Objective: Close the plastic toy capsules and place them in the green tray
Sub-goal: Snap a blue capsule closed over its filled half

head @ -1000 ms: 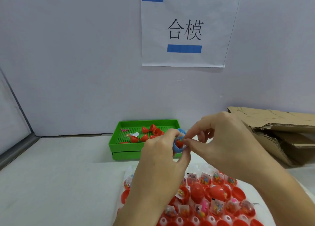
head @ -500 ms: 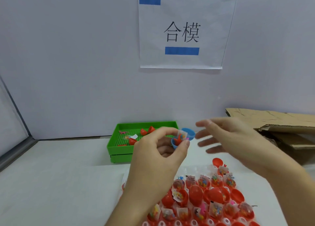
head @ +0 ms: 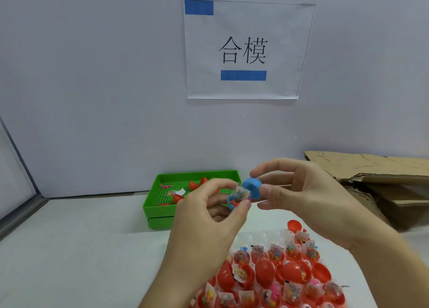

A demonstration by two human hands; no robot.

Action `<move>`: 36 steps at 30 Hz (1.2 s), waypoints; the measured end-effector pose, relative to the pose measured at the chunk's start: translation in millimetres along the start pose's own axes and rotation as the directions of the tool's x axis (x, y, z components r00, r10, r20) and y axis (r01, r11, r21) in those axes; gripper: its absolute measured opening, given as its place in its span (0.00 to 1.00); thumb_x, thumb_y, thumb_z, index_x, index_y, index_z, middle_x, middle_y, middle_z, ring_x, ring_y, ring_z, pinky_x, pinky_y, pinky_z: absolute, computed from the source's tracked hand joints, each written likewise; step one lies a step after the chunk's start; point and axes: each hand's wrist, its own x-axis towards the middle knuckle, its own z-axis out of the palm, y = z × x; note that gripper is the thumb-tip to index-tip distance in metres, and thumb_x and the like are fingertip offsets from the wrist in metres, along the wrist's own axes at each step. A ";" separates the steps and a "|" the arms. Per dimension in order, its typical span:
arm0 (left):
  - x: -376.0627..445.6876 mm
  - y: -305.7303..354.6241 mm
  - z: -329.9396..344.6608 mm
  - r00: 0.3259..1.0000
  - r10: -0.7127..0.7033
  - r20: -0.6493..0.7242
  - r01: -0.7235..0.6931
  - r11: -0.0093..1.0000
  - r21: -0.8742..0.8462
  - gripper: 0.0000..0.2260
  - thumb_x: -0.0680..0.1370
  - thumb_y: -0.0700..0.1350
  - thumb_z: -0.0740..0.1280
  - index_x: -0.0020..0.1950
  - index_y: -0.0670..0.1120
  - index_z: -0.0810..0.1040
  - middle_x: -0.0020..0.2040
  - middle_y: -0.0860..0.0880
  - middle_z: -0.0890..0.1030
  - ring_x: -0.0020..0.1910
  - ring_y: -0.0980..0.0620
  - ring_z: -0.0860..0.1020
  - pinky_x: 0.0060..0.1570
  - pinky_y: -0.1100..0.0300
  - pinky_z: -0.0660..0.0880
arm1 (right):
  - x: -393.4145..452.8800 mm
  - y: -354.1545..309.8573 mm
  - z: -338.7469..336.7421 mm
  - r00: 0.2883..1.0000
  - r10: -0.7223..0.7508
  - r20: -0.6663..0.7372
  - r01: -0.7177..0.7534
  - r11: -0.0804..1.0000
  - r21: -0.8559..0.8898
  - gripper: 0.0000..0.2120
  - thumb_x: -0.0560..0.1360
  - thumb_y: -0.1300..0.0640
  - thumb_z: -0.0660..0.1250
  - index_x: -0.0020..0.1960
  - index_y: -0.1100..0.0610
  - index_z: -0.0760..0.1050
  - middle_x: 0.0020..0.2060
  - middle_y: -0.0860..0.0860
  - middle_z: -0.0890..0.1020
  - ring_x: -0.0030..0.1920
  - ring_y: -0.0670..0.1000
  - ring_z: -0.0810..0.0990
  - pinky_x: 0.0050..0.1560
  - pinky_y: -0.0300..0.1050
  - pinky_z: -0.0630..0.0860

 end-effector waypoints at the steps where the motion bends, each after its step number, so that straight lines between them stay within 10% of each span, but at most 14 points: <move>1: 0.1 0.3 0.0 1.000 -0.002 -0.006 0.002 1.000 0.000 0.07 0.74 0.45 0.74 0.50 0.53 0.81 0.42 0.56 0.86 0.40 0.55 0.85 0.42 0.64 0.81 | 0.2 -0.4 0.6 1.000 -0.019 -0.006 0.018 0.999 -0.034 0.09 0.71 0.58 0.72 0.51 0.54 0.82 0.45 0.51 0.87 0.46 0.51 0.87 0.44 0.36 0.81; 23: 4.4 6.4 -10.6 0.996 0.000 0.092 0.029 0.949 -0.313 0.14 0.69 0.48 0.70 0.52 0.44 0.78 0.44 0.47 0.87 0.44 0.49 0.86 0.43 0.65 0.80 | 0.5 -3.6 6.0 0.998 -0.041 -0.043 0.052 0.950 0.308 0.13 0.60 0.51 0.75 0.44 0.55 0.84 0.46 0.57 0.87 0.47 0.56 0.87 0.45 0.38 0.82; 30: 5.9 5.1 -10.0 0.999 -0.014 0.032 0.023 0.954 -0.298 0.20 0.67 0.50 0.72 0.56 0.47 0.75 0.45 0.51 0.87 0.43 0.50 0.86 0.41 0.66 0.80 | 2.6 -0.1 7.8 0.999 0.020 -0.046 -0.001 0.922 0.388 0.18 0.67 0.57 0.71 0.57 0.58 0.80 0.49 0.60 0.86 0.49 0.59 0.86 0.47 0.41 0.83; 36: 6.8 -1.9 -7.8 0.999 -0.004 -0.054 -0.004 0.988 -0.153 0.16 0.67 0.51 0.73 0.52 0.49 0.79 0.42 0.54 0.87 0.41 0.55 0.86 0.42 0.66 0.80 | -0.8 -3.1 11.4 0.986 -0.113 -0.124 0.101 0.990 -0.097 0.10 0.73 0.48 0.69 0.54 0.44 0.83 0.53 0.46 0.84 0.55 0.46 0.83 0.54 0.46 0.81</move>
